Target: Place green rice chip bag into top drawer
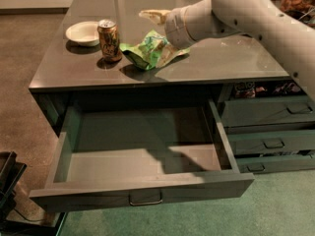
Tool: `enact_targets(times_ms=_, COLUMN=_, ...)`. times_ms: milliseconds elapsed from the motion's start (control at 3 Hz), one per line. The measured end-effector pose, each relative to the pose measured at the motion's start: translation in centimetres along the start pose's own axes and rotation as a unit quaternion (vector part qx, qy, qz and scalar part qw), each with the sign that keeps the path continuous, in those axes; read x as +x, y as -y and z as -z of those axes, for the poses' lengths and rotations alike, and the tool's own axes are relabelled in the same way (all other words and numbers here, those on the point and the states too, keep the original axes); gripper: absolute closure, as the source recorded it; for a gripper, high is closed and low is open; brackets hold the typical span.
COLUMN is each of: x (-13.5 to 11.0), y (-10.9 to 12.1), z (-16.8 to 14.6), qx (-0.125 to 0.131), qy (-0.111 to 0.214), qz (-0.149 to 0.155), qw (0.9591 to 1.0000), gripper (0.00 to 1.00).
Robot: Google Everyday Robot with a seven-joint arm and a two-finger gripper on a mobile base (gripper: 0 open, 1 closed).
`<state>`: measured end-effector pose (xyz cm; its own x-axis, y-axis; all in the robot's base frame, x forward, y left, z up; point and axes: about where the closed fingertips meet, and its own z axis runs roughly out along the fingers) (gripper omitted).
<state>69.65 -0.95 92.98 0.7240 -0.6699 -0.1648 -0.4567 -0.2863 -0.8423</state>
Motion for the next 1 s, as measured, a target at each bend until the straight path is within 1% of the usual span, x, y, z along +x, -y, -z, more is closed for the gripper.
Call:
enact_targets(times_ms=333, x=0.5, y=0.0, z=-2.9, qx=-0.011, qy=0.012, qz=0.015, qw=0.9998, gripper=0.12)
enact_targets(times_ms=667, x=0.7, y=-0.3, z=-5.6, qx=-0.027, qy=0.025, qz=0.026, qw=0.999, gripper=0.13)
enact_targets(times_ms=1000, x=0.5, y=-0.7, z=-7.5, qx=-0.041, qy=0.036, qz=0.033, qw=0.998, gripper=0.32)
